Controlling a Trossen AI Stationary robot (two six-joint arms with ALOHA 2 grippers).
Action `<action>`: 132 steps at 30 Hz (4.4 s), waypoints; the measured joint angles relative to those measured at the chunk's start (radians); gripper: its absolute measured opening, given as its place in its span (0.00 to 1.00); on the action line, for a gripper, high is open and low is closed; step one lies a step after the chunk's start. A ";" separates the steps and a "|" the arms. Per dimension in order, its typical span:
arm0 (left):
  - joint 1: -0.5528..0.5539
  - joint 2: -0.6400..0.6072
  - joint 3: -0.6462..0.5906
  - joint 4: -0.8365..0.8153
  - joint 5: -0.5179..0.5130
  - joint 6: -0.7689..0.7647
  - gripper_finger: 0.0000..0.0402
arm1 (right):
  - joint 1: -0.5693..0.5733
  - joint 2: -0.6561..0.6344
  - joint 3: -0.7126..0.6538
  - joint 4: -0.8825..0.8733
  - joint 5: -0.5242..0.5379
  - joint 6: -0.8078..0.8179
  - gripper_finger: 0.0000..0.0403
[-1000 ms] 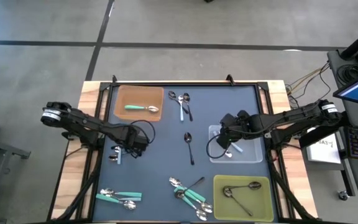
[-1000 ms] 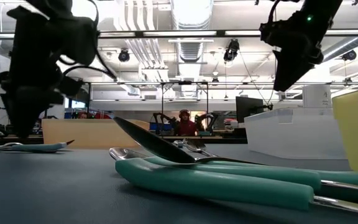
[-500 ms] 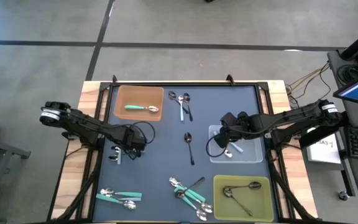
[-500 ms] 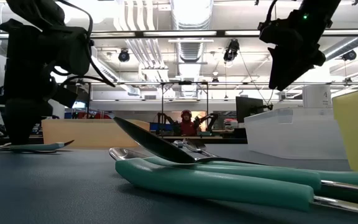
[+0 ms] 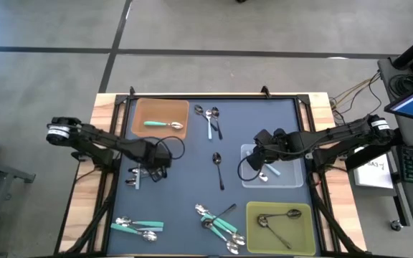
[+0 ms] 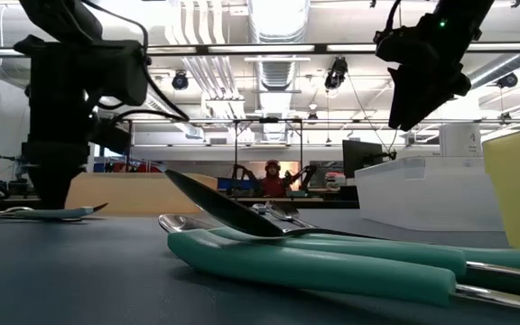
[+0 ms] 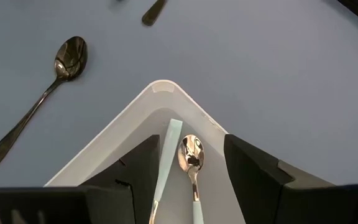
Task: Sort silverware by color (type)
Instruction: Put the black spoon into the yellow bin
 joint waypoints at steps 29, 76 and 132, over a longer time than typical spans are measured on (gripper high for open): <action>0.132 0.005 0.152 0.411 -0.243 0.066 0.00 | 0.000 0.000 0.000 0.005 0.002 -0.023 0.42; 0.106 0.321 0.849 0.640 -0.139 -0.043 0.00 | -0.005 0.000 -0.003 0.646 0.106 0.099 0.42; 0.094 0.253 0.860 0.101 0.172 0.303 0.00 | 0.320 -0.155 -0.006 0.166 -0.645 0.281 0.02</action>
